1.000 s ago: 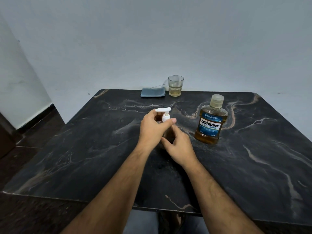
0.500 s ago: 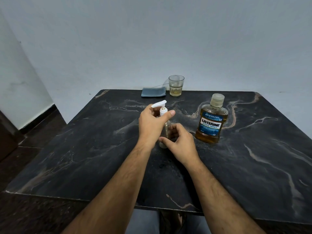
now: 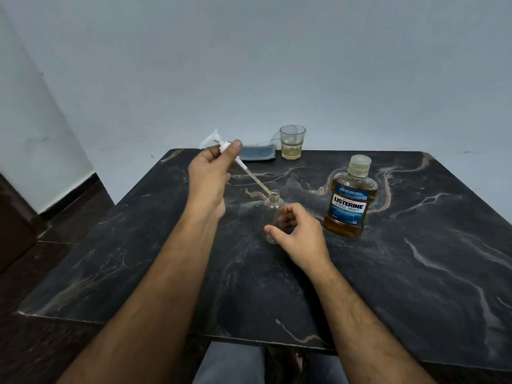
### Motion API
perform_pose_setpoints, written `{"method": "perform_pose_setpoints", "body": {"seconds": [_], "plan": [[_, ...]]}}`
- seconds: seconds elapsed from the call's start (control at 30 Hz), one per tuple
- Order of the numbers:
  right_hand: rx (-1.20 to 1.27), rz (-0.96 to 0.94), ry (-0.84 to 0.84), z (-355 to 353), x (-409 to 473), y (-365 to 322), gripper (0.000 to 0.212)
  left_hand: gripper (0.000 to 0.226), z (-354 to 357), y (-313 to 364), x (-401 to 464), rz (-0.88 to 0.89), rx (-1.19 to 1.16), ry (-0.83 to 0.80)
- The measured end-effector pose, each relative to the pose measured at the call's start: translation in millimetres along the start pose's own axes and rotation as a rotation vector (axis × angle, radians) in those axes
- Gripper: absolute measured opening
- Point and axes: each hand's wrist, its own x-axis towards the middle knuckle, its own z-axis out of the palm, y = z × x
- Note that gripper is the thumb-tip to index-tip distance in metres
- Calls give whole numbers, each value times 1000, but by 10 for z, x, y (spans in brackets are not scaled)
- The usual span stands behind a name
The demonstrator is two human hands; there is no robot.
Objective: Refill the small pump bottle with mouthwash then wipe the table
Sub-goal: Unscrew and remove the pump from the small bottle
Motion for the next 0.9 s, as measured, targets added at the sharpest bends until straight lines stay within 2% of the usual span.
{"method": "perform_pose_setpoints", "body": {"seconds": [0.2,0.3,0.4,0.53,0.6,0.7,0.9], "plan": [[-10,4,54,-26,-1,14,35,12,-261,21,68,21,73,64],[-13,3,69,-27,2,16,36,12,-341,-161,43,67,239,44],[-19,-5,80,-24,0,26,36,14,-426,-416,2,27,415,-34],[-27,-13,95,-23,-3,37,36,42,-529,-740,4,-129,762,-162],[-35,-13,91,-21,-5,42,37,51,-553,-848,4,-153,977,-146],[-48,-10,84,-22,-2,37,38,50,-561,-903,-12,-108,1240,-73],[-67,0,74,-18,3,46,41,47,-528,-877,-29,-132,1313,-81]]}}
